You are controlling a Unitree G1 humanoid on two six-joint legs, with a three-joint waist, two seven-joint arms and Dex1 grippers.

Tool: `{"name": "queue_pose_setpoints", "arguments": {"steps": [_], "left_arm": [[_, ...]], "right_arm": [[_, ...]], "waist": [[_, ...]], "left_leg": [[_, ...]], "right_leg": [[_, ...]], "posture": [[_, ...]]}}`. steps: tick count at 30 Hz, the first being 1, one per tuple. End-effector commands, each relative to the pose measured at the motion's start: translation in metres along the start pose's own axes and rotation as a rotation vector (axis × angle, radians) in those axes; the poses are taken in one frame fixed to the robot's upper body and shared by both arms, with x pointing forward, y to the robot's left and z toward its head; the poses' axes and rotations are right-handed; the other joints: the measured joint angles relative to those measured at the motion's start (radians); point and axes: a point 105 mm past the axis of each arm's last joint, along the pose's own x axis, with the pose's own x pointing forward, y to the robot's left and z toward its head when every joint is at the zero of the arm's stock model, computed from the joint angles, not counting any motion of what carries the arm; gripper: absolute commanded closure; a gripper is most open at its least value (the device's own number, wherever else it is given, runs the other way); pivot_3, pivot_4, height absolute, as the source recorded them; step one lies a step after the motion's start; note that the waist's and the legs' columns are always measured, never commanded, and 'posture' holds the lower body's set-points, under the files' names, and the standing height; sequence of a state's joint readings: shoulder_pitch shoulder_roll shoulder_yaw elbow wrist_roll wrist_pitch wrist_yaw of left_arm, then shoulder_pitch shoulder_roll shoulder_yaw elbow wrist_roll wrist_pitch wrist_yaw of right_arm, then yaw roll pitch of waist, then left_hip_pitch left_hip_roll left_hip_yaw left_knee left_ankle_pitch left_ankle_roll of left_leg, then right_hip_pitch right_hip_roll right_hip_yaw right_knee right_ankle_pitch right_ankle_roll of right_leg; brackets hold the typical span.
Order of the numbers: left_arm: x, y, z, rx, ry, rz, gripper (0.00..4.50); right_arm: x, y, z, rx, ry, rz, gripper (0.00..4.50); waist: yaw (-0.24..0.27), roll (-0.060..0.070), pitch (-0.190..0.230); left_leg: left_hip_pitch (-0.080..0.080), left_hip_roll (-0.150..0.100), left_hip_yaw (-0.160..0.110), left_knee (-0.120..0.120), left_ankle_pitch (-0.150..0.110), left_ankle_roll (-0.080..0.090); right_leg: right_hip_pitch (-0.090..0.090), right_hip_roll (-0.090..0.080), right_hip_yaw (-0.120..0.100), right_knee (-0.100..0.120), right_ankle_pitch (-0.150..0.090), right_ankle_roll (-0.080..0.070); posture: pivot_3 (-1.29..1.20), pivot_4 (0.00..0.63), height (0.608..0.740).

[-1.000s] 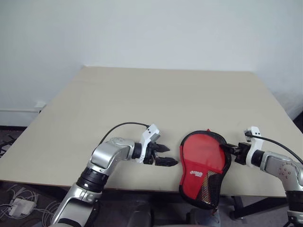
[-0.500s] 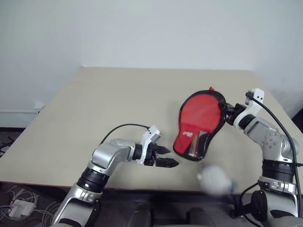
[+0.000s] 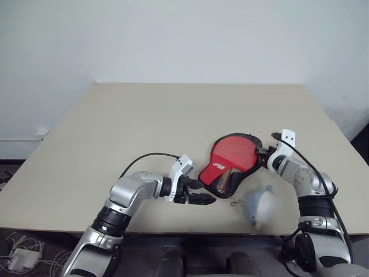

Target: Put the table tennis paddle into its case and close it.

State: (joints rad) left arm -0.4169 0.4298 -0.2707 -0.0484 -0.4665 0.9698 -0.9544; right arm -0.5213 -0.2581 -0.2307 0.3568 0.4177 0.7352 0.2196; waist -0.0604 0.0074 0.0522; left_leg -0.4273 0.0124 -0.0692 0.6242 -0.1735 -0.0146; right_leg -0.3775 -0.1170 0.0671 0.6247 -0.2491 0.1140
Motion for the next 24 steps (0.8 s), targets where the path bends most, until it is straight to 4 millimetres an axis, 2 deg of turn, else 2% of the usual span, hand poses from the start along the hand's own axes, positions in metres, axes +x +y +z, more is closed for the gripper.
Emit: {"name": "queue_pose_setpoints", "arguments": {"steps": [1, 6, 9, 10, 13, 16, 20, 22, 24], "left_arm": [[-0.007, -0.006, 0.021, 0.082, -0.068, -0.011, 0.0], [-0.015, -0.001, 0.025, 0.1, -0.079, 0.003, 0.0], [-0.024, 0.01, 0.031, 0.104, -0.103, 0.05, 0.0], [-0.028, 0.013, 0.032, 0.104, -0.108, 0.062, 0.0], [-0.044, 0.022, 0.036, 0.121, -0.137, 0.109, 0.0], [-0.065, 0.034, 0.037, 0.134, -0.16, 0.169, 0.0], [-0.095, 0.052, 0.022, 0.131, -0.131, 0.26, 0.0], [-0.106, 0.061, 0.017, 0.132, -0.129, 0.309, 0.0], [-0.114, 0.067, 0.004, 0.099, -0.118, 0.343, 0.0]], "right_arm": [[0.003, 0.011, 0.009, -0.002, -0.03, 0.042, 3.07], [0.0, 0.012, 0.018, -0.012, -0.065, 0.06, 1.28], [-0.007, 0.01, 0.033, -0.043, -0.137, 0.065, 0.25], [-0.008, 0.01, 0.037, -0.061, -0.161, 0.061, 0.04], [-0.023, 0.005, 0.057, -0.143, -0.285, 0.071, 0.04], [-0.046, 0.015, 0.069, -0.21, -0.389, 0.2, 0.04], [-0.088, 0.042, 0.065, -0.145, -0.382, 0.581, 0.04], [-0.101, 0.053, 0.059, -0.183, -0.351, 0.695, 0.04], [-0.112, 0.057, 0.049, -0.222, -0.271, 0.787, 0.04]], "waist": [[-0.005, 0.0, 0.0], [-0.011, 0.0, 0.0], [-0.01, 0.0, 0.0], [-0.011, 0.0, 0.0], [-0.011, 0.001, 0.001], [-0.011, 0.001, 0.001], [-0.011, 0.001, 0.001], [-0.012, 0.001, 0.001], [-0.011, 0.001, 0.001]], "left_leg": [[0.0, 0.0, 0.0, 0.0, 0.0, -0.001], [0.0, 0.0, -0.001, 0.0, 0.001, -0.004], [0.0, 0.0, -0.001, 0.0, 0.001, -0.004], [0.0, 0.0, -0.001, 0.0, 0.001, -0.004], [0.0, 0.0, -0.001, 0.0, 0.002, -0.004], [0.0, 0.0, -0.001, -0.001, 0.002, -0.004], [0.0, 0.0, -0.001, -0.003, 0.002, -0.003], [0.0, 0.0, -0.001, -0.003, 0.002, -0.004], [0.0, 0.0, 0.0, -0.003, 0.001, -0.004]], "right_leg": [[0.001, 0.0, 0.0, 0.0, 0.0, 0.0], [0.001, 0.0, 0.0, 0.0, 0.001, -0.003], [0.001, 0.0, 0.0, 0.0, 0.001, -0.003], [0.001, 0.0, 0.0, 0.0, 0.001, -0.003], [0.0, 0.0, 0.0, 0.0, 0.001, -0.003], [0.0, 0.0, 0.0, 0.0, 0.001, -0.002], [0.0, 0.0, 0.0, -0.001, 0.001, -0.002], [0.0, 0.0, 0.0, -0.001, 0.0, -0.004], [0.0, 0.0, 0.0, -0.001, 0.0, -0.004]], "posture": [[0.0, 0.0, 0.74], [0.0, 0.0, 0.74], [0.0, 0.0, 0.74], [0.0, 0.0, 0.74], [0.0, 0.0, 0.74], [0.0, 0.0, 0.74], [0.0, 0.0, 0.74], [0.0, 0.0, 0.74], [0.0, 0.0, 0.74]]}}
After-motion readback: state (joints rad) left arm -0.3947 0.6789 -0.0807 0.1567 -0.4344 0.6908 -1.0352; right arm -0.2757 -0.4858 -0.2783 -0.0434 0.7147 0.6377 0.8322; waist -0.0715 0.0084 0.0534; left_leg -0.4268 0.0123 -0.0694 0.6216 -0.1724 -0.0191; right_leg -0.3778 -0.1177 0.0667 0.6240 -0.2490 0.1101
